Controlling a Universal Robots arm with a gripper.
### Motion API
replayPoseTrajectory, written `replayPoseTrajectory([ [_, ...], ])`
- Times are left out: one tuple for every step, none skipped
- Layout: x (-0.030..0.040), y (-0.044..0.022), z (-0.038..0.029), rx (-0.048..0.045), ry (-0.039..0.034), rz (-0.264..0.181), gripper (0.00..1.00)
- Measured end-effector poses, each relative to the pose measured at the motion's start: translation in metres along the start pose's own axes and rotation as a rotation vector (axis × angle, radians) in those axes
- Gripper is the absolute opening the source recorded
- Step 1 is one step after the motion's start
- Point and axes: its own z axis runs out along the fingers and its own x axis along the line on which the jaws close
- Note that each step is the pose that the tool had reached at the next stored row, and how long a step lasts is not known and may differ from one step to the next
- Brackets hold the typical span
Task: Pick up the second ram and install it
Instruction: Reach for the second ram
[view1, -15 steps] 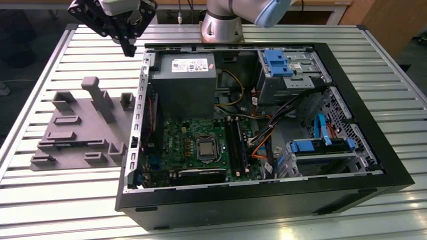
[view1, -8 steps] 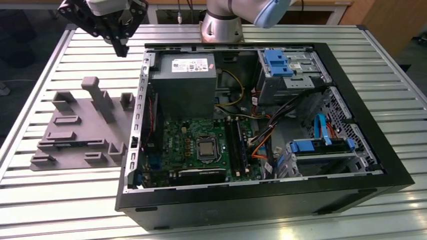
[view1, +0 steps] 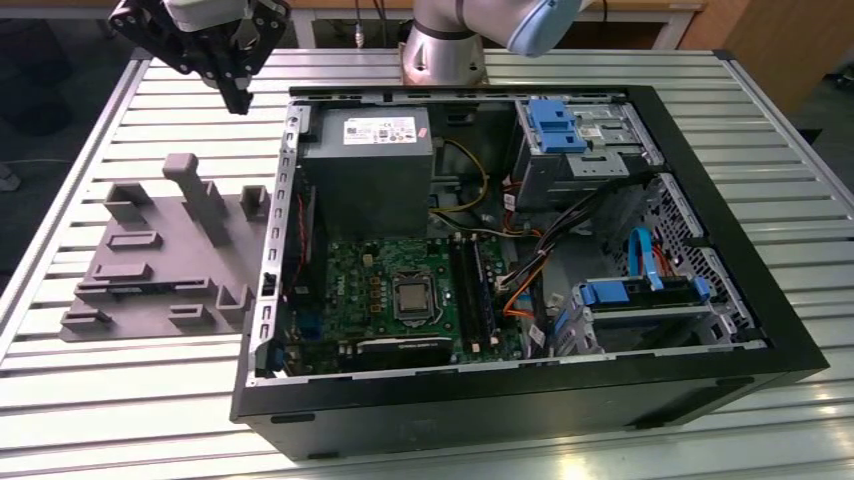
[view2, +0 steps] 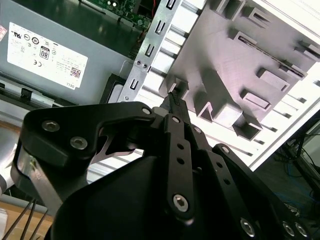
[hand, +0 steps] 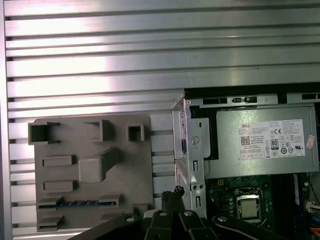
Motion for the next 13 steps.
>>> replayPoseTrajectory([
  [0.0000,0.0000,0.0000,0.0000,0.0000,0.000,0.11],
  [0.0003,0.0000,0.0000,0.0000,0.0000,0.000,0.11],
  [0.0007,-0.0001,0.0000,0.0000,0.0000,0.000,0.11],
  [0.0008,-0.0001,0.0000,0.0000,0.0000,0.000,0.11],
  [0.0011,-0.0001,0.0000,0.0000,0.0000,0.000,0.11],
  [0.0015,-0.0001,-0.0001,0.0001,0.0000,0.000,0.11],
  [0.0021,-0.0002,-0.0001,0.0000,0.0000,0.000,0.11],
  [0.0028,-0.0002,-0.0001,0.0000,0.0000,0.000,0.11],
  [0.0035,-0.0003,-0.0001,0.0000,0.0000,0.000,0.11],
  [0.0043,-0.0003,-0.0001,0.0000,0.0000,0.000,0.11],
  [0.0051,-0.0004,-0.0002,0.0001,0.0001,0.000,0.11],
  [0.0055,-0.0004,-0.0002,0.0000,0.0000,0.000,0.11],
  [0.0057,-0.0004,-0.0002,0.0000,0.0000,0.000,0.11],
])
